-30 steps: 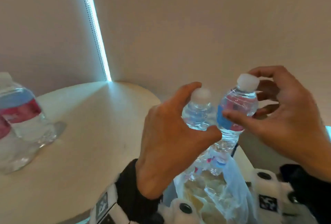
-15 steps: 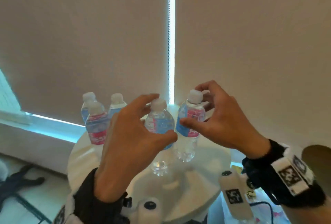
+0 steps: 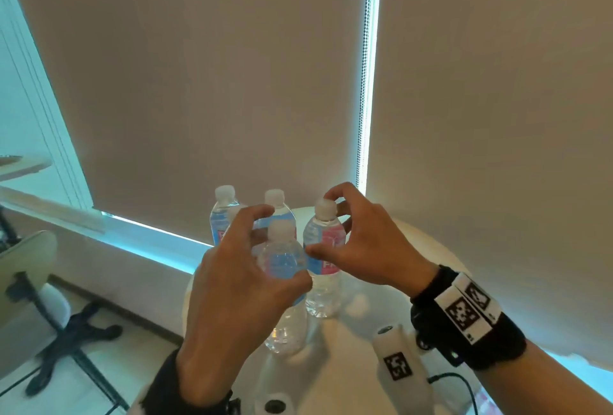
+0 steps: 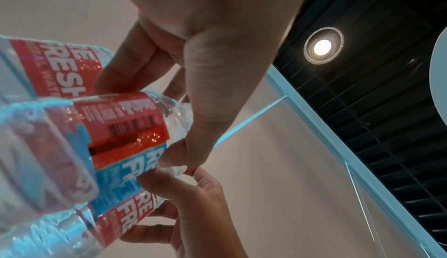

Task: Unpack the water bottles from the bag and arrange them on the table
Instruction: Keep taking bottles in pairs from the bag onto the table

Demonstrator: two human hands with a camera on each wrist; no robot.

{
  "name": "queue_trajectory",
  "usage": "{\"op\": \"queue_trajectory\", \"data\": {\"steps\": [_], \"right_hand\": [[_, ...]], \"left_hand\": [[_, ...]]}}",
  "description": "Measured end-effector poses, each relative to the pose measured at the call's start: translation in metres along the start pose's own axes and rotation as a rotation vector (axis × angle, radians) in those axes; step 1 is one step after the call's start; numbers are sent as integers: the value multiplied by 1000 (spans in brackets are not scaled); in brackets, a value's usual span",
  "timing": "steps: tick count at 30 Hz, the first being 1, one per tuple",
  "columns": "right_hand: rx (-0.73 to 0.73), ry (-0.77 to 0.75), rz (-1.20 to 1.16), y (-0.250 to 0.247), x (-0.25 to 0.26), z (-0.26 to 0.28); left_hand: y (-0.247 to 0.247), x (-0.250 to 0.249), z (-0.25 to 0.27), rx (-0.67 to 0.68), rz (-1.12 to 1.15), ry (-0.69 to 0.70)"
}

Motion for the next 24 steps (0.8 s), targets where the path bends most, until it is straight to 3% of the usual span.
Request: {"op": "queue_trajectory", "data": {"steps": [7,18,22,24], "right_hand": [[-1,-18,13,9,0,-7],[-8,9,16,4,-3,3],[-97,62,-14,-22,-11,33],[-178,104,-44,-41,-21,59]], "left_hand": [[-2,4,2,9,-5,25],[-16,-9,9,-8,-401,135],[-22,-15,13,-161,-254,201],[-16,-21,21,-137,-76,258]]}}
Point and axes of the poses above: each hand's wrist, its own z-axis away from the middle knuckle, its own y-axis out of the palm, x = y × z, the point moved 1 cm from there along -z, towards the middle knuckle, and after that the axes turned 2 degrees about x, right-handed, at the moved point
